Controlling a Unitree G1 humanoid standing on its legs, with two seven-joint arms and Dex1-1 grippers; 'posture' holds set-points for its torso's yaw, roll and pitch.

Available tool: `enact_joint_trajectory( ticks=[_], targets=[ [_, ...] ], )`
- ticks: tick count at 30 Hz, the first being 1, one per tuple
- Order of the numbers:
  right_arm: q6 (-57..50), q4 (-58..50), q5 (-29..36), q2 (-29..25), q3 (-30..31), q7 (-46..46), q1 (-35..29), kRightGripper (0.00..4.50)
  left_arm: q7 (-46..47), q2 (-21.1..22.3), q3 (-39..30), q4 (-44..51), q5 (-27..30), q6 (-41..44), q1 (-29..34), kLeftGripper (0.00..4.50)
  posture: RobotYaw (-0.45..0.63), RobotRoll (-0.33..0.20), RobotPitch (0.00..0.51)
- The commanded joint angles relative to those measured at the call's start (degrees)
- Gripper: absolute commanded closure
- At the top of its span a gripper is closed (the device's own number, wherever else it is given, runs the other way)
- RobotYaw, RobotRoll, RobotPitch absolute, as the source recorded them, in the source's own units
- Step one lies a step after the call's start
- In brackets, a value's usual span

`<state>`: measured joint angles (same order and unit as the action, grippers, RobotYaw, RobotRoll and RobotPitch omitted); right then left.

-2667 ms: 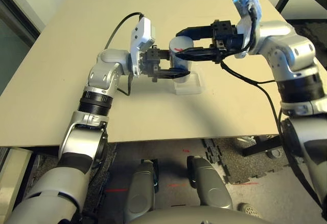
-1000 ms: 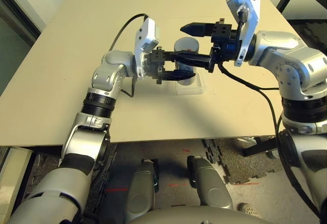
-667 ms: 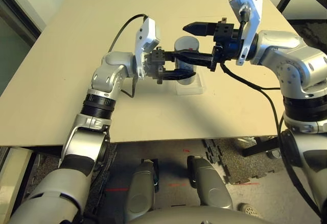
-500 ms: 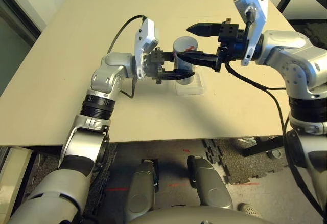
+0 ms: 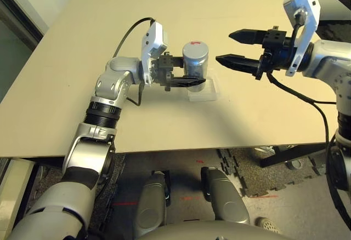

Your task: Pour the medicine from the bottle into the box.

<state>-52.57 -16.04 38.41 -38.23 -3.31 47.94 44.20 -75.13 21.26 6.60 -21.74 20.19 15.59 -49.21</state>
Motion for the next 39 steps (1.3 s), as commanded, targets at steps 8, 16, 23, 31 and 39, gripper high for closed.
enact_joint_trajectory(
  ticks=[8, 16, 23, 31, 39],
  targets=[
    [1.89, 2.38, -2.09, 5.19, 5.00, -1.77, 5.94, 0.00, -0.98, -0.68, 0.79, -2.45, -0.65, -1.88, -1.88, 2.07, -0.16, 0.000, 0.149],
    [4.84, 5.72, -5.53, 7.37, 8.37, -0.80, 7.68, 0.00, -0.93, -1.20, 1.03, -1.42, -0.53, -1.34, -2.02, 2.07, -0.15, 0.000, 0.148],
    [6.38, 8.31, -7.77, 7.52, 8.46, -0.59, 8.07, 0.00, -0.64, -1.14, 1.00, -0.57, -0.25, -0.79, -1.80, 2.07, -0.14, 0.000, 0.150],
    [5.33, 6.75, -6.98, 5.79, 6.34, -1.07, 6.03, 0.00, -0.41, -0.84, 0.73, -1.80, -0.44, -1.29, -1.92, 2.07, -0.15, 0.000, 0.152],
    [3.19, 3.55, -5.29, 2.96, 3.49, -2.11, 2.52, 0.00, -0.56, -0.94, 0.55, -3.96, -0.72, -2.36, -2.85, 2.07, -0.17, 0.000, 0.151]
  ],
)
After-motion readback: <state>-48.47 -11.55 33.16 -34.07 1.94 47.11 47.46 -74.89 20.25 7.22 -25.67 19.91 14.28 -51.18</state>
